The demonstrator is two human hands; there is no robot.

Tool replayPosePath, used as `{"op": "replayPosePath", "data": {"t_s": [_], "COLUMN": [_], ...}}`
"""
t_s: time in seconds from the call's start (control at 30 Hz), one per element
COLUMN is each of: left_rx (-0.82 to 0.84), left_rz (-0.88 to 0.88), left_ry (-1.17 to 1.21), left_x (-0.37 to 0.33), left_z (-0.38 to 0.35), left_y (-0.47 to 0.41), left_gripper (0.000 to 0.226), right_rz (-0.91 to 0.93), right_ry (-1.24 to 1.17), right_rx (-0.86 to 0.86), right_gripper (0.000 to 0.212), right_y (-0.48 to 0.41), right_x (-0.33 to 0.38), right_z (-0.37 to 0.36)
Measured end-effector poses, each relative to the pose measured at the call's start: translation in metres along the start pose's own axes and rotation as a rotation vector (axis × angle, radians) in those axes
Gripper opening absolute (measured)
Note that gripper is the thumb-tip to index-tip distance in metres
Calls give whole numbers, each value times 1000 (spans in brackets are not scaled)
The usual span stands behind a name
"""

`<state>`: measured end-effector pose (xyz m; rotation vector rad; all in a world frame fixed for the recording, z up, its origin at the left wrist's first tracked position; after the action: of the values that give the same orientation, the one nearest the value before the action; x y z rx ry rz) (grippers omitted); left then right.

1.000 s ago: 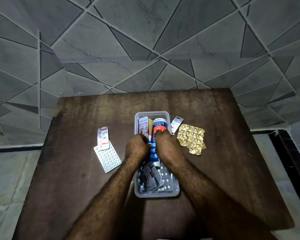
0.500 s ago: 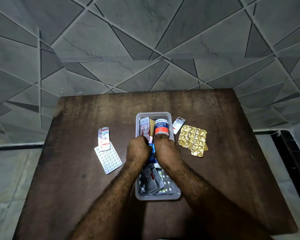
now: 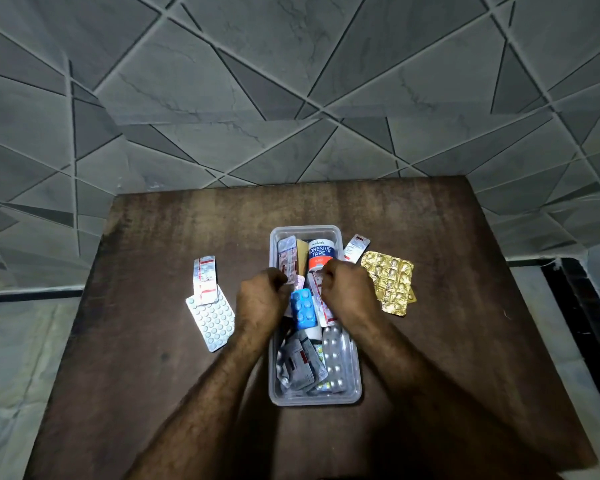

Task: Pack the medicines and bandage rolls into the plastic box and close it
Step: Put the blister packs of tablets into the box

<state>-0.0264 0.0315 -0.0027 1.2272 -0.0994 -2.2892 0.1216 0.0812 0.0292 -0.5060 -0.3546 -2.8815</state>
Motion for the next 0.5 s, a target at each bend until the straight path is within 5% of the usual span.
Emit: {"op": "replayPosePath", "data": {"t_s": [0.1, 0.3, 0.5], "left_rx": [-63, -316, -393], "left_rz": [81, 174, 302], "left_ry": [180, 169, -88], "left_x": [14, 50, 92], "left_z": [16, 51, 67], "left_y": [-11, -28, -39], "left_gripper": [7, 15, 44], "right_rz": [-132, -325, -387], "right_ry": [-125, -188, -67], "right_rx": [-75, -127, -76], "right_gripper": [20, 17, 54], "right_y": [-11, -22, -14], "right_x": [-24, -86, -128], "right_z": [17, 13, -14]}}
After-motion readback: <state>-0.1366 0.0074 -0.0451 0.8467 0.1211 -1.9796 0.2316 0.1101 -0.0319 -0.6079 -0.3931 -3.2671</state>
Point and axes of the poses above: each hand's wrist, its own y-axis away from the middle knuckle, its own z-axis out of the back of the hand, x = y × z, the point moved 2 cm from there along -y, towards the middle knuckle, and after that the axes turned 7 degrees about y, right-handed, at the moved point
